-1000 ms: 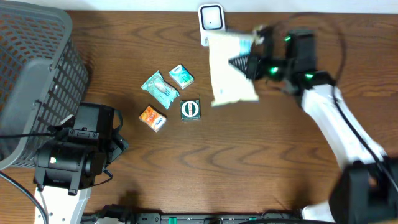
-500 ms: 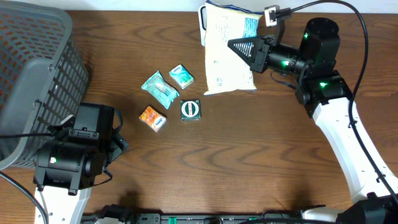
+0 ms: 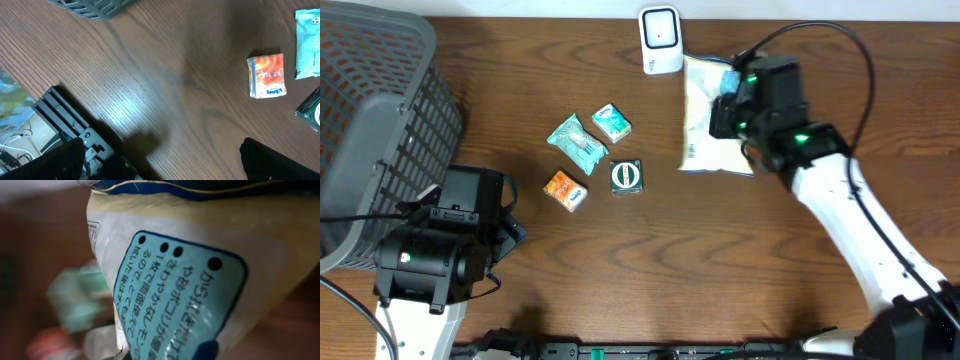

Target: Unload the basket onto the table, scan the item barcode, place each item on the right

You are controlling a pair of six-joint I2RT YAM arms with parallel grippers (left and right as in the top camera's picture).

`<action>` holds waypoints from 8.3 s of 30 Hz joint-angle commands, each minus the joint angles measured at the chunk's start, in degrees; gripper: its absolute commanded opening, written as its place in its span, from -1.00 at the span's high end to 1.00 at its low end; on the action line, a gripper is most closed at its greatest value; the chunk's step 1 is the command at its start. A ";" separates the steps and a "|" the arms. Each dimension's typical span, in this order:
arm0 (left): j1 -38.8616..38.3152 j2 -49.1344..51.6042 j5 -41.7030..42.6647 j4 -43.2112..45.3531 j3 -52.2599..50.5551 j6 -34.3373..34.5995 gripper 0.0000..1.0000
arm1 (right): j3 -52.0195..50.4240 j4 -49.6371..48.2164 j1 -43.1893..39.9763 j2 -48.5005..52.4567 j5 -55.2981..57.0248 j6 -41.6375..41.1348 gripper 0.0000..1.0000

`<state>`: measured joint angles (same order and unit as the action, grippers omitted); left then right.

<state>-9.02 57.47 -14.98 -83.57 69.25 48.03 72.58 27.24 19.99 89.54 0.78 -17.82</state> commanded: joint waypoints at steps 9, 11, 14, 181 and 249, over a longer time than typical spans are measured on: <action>0.22 -0.26 -0.94 -0.15 1.09 0.55 -0.95 | -0.26 2.75 9.09 3.80 45.16 19.15 0.98; 0.22 -0.26 -0.92 -0.15 1.09 0.55 -0.95 | -0.72 4.24 9.66 6.16 45.18 18.25 0.98; 0.22 -0.26 -0.92 -0.17 1.09 0.55 -0.95 | -0.72 5.60 10.67 10.16 45.18 16.11 0.98; 0.22 -0.26 -0.92 -0.15 1.09 0.52 -0.95 | 24.98 -13.84 -20.35 25.22 7.52 21.29 0.98; 0.22 -0.26 -0.92 -0.15 1.09 0.52 -0.95 | 24.85 -9.33 14.23 40.30 -7.54 12.50 -0.01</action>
<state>-9.02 57.47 -14.98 -83.57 69.25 48.03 97.12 18.46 33.19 128.33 -13.78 -4.56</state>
